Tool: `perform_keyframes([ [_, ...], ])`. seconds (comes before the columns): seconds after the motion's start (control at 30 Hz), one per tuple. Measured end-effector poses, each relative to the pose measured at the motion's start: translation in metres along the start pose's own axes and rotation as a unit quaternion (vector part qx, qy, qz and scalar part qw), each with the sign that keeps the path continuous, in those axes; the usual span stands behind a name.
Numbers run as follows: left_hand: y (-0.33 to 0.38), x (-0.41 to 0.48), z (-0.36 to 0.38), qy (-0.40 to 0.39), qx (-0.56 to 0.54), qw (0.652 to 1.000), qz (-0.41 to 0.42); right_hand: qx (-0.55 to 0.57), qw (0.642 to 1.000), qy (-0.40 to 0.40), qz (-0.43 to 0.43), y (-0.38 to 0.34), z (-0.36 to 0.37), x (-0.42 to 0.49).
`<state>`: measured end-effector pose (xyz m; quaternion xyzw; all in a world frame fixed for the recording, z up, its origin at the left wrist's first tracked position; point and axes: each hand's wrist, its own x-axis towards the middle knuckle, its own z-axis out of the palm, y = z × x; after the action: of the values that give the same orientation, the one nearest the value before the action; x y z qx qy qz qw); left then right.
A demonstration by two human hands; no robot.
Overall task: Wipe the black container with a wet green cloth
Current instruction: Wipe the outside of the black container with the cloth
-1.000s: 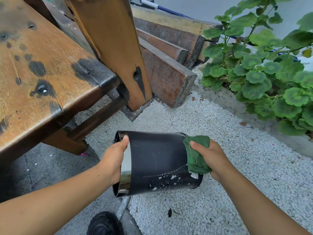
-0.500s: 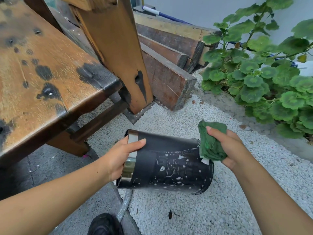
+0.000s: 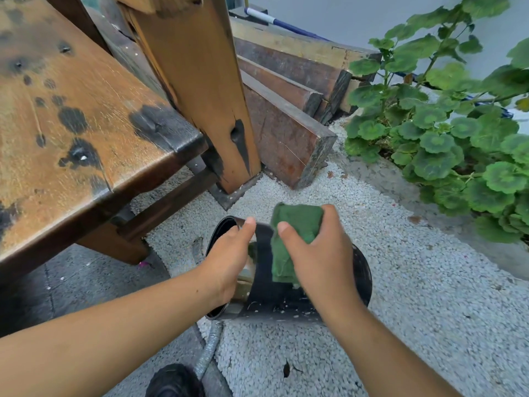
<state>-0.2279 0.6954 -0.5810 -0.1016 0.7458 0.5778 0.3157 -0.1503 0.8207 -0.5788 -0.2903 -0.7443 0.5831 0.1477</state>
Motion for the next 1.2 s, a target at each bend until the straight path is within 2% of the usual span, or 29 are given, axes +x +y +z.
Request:
perform_keyframes([
  [0.1,0.003,-0.001,0.010,0.011,-0.029,0.999,-0.028,-0.083,0.996,-0.035,-0.027,-0.007,0.016,-0.016],
  [0.23,0.004,0.002,0.014,0.008,-0.059,0.997,-0.046,-0.153,0.987,-0.036,-0.047,0.000,0.022,-0.017],
  [0.37,0.001,0.003,0.016,0.028,-0.031,0.999,-0.005,-0.184,0.980,-0.015,-0.073,0.010,0.020,-0.010],
  [0.43,0.002,0.001,0.013,0.013,-0.023,0.999,0.018,-0.193,0.979,-0.011,-0.064,0.018,0.016,-0.004],
  [0.73,-0.006,0.009,0.003,0.007,-0.022,0.999,0.026,-0.277,0.958,0.045,-0.053,0.059,-0.010,0.019],
  [1.0,-0.011,0.008,0.003,-0.010,-0.028,0.999,0.012,-0.315,0.943,0.093,-0.050,0.089,-0.039,0.021],
  [1.1,-0.008,0.004,0.009,-0.019,-0.034,0.999,0.007,-0.320,0.942,0.096,-0.020,0.096,-0.049,0.023],
  [1.17,-0.006,0.002,0.010,-0.019,-0.038,0.999,0.002,-0.281,0.955,0.095,0.013,0.102,-0.052,0.024],
  [1.2,-0.006,0.002,0.009,-0.018,-0.041,0.999,-0.001,-0.224,0.969,0.096,0.040,0.104,-0.054,0.025],
])
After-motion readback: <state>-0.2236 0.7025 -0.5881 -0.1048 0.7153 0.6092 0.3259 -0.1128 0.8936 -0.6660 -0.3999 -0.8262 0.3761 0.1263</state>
